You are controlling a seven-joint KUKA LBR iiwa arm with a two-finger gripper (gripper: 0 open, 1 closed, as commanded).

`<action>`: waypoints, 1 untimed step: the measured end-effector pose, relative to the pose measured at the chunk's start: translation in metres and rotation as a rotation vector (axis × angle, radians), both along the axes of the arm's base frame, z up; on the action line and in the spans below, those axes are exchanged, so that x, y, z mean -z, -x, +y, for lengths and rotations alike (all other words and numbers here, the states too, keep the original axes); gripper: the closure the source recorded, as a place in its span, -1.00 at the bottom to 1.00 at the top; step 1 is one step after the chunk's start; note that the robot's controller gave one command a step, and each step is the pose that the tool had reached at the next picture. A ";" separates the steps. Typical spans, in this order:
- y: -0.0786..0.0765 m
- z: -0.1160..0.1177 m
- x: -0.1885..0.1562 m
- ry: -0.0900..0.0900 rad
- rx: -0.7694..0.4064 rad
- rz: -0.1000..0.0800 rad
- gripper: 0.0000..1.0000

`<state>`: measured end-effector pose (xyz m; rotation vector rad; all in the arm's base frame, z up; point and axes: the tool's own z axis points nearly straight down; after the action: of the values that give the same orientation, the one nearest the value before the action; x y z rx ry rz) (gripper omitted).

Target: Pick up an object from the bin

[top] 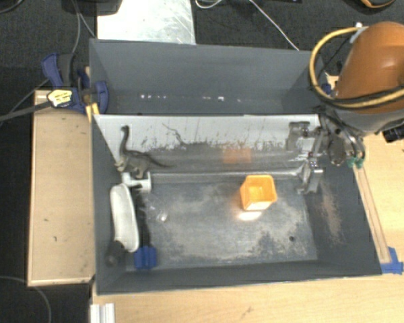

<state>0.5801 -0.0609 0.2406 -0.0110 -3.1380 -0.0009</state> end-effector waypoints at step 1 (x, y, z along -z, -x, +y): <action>-0.001 0.000 -0.005 0.001 -0.002 -0.008 -1.00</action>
Offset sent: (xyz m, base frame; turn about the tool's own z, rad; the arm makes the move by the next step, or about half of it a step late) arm 0.0000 0.0000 0.0000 0.0000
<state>0.5812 -0.0605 0.2457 -0.0076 -3.1462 0.0004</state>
